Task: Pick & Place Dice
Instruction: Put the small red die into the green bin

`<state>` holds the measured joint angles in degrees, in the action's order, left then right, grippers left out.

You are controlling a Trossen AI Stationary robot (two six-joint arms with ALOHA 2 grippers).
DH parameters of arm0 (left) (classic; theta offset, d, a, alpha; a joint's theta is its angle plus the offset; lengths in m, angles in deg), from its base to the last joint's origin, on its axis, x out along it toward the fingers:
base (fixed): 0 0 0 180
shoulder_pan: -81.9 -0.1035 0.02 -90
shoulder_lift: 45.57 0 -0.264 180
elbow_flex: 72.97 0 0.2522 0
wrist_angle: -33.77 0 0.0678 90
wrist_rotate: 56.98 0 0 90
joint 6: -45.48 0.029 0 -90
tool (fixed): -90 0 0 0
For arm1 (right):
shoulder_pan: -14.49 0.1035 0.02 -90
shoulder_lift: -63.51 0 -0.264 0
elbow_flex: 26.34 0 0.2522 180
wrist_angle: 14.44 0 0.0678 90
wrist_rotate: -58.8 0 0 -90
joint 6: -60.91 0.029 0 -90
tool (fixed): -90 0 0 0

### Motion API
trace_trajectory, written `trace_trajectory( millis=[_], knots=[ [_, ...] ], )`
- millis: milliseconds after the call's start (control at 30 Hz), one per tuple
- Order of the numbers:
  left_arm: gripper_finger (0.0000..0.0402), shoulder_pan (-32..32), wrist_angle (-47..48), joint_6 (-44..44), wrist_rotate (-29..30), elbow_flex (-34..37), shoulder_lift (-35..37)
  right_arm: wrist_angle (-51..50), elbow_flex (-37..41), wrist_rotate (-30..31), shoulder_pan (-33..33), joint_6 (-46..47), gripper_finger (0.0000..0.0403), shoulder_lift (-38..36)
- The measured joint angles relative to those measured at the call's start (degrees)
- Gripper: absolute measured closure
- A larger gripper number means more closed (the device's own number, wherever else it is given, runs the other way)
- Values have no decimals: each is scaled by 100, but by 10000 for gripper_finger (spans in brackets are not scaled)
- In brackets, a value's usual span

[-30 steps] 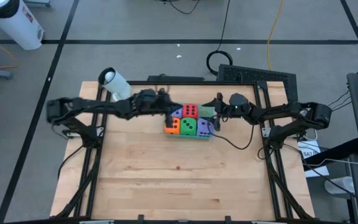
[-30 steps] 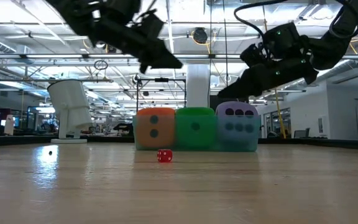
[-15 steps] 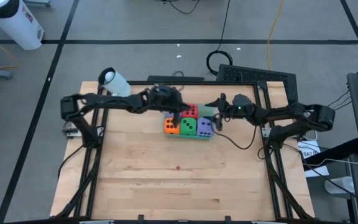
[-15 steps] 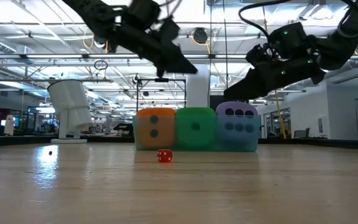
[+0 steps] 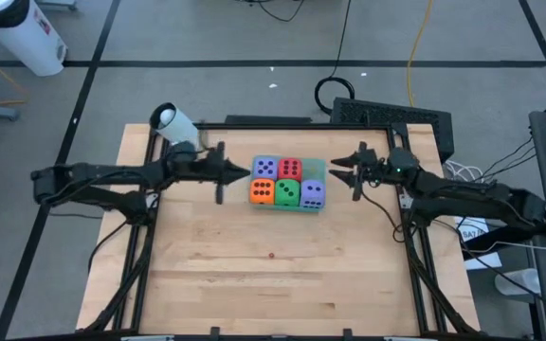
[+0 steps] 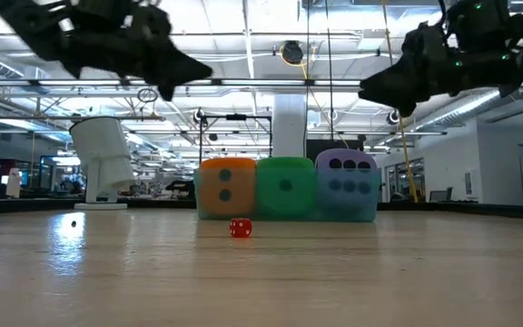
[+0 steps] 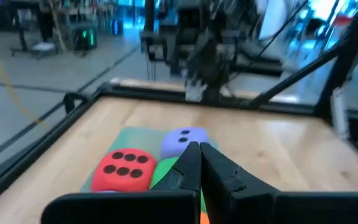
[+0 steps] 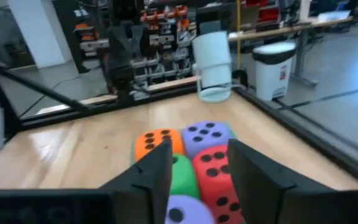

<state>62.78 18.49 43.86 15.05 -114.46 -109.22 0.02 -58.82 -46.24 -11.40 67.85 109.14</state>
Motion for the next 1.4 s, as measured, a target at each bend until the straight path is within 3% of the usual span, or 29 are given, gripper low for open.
trace_trajectory(
  millis=[133, 433, 667, 833, 1000, 1167, 1400],
  knots=[
    [396, -111, -337, -70, 116, 550, 442, -64, 199, -15, 347, -15, 292, -97],
    [398, -666, 116, -144, -199, 792, 1058, 2119, 984, 25, 516, -308, 339, 2],
    [394, -697, 340, 1, -201, 792, 1457, 2087, 1034, -5, 621, -177, 362, 90],
    [398, -697, 320, -149, 16, 792, 1470, 2114, 927, 12, 1089, -436, 371, 386],
    [389, -697, 327, -354, 157, 792, 1345, 1476, 43, 1053, 2049, -721, 387, 1102],
    [399, -695, 431, -582, 149, 792, 1287, 519, -1069, 2400, 2754, -868, 401, 2396],
    [378, -695, 438, -796, 98, 792, 1313, 598, -2254, 2064, 3028, -350, 393, 4339]
  ],
)
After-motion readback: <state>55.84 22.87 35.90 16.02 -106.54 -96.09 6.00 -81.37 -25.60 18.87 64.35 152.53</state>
